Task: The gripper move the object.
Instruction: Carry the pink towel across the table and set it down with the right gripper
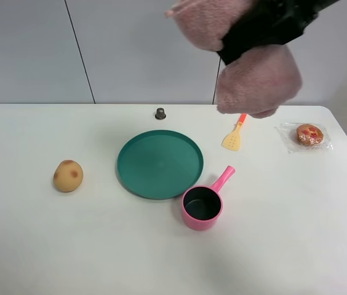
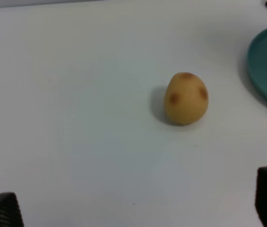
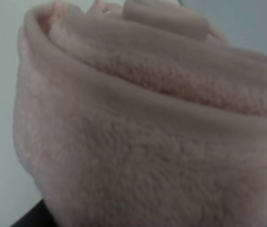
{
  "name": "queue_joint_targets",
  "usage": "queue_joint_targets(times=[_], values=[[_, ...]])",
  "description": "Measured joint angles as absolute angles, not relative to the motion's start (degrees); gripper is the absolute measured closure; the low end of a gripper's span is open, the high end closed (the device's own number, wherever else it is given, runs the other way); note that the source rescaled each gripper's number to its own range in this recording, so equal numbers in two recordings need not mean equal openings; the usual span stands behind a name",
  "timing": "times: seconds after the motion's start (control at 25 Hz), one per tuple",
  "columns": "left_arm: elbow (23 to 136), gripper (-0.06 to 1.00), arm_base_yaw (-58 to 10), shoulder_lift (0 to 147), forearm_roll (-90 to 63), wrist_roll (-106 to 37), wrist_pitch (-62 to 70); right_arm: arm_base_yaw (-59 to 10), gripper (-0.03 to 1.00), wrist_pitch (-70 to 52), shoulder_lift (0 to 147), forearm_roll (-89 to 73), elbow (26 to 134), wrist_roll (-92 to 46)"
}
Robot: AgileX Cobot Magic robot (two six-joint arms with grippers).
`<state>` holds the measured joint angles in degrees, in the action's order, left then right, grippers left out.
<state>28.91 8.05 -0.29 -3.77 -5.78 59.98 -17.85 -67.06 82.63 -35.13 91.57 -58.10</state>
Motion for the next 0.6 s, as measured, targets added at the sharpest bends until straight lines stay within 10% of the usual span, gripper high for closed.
queue_joint_targets(times=[0.32,0.6], values=[[28.91,-0.06,8.05,-0.29,-3.77,-5.78,59.98,-43.17,0.97,-52.52,89.47,-24.66,91.76,-56.65],[28.91,-0.06,8.05,-0.29,-3.77,-5.78,59.98,-49.79,0.97,-45.97,106.38,-23.58,91.76,-56.17]])
